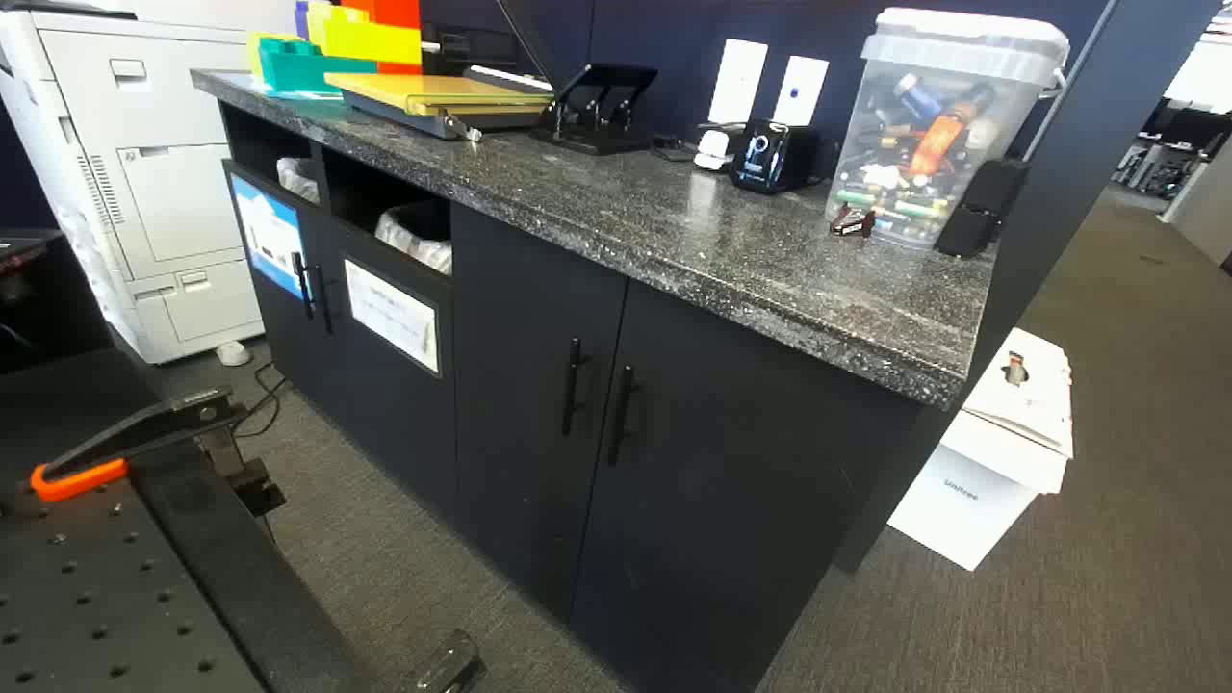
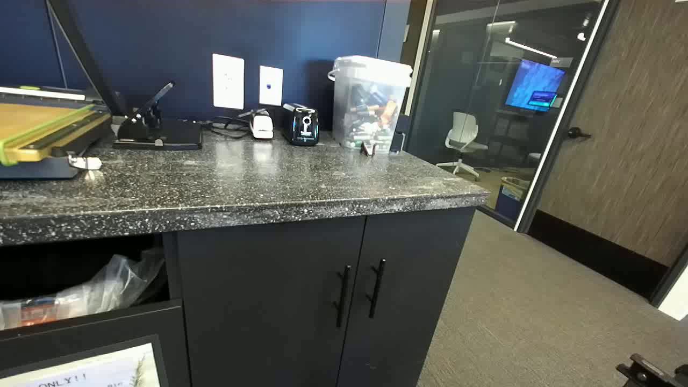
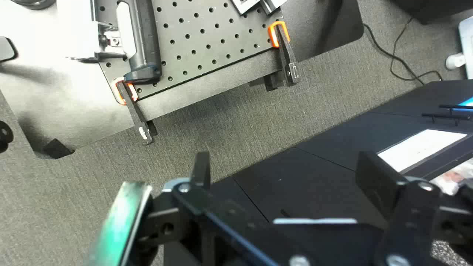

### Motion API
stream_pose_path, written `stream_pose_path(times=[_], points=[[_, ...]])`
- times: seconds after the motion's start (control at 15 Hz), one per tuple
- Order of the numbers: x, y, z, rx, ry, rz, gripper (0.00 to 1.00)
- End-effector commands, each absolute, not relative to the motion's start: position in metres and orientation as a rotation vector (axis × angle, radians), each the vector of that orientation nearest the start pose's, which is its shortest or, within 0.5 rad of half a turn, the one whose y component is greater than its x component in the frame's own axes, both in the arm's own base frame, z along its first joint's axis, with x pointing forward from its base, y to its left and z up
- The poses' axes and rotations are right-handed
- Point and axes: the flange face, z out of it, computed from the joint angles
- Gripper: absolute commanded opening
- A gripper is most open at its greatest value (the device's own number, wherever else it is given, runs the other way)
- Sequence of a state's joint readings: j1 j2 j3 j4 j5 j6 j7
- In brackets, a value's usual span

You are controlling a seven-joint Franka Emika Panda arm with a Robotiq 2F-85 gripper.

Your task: Open the left cabinet door.

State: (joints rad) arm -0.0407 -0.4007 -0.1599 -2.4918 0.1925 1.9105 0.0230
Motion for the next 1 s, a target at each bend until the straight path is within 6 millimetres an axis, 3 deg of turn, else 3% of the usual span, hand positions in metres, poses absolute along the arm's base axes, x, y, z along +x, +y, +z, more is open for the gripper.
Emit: stream_pose_path(times=[0.0,0.13,0.4,0.73,0.93], points=[[0.390,-0.066,0.416,-2.851,0.411,0.242,1.00],[0.390,-0.066,0.417,-2.851,0.411,0.241,1.00],[0.438,-0.009,0.374,-2.906,0.492,0.212,1.00],[0.486,0.072,0.293,-2.976,0.639,0.072,1.00],[0.513,0.094,0.238,-2.991,0.743,0.007,1.00]])
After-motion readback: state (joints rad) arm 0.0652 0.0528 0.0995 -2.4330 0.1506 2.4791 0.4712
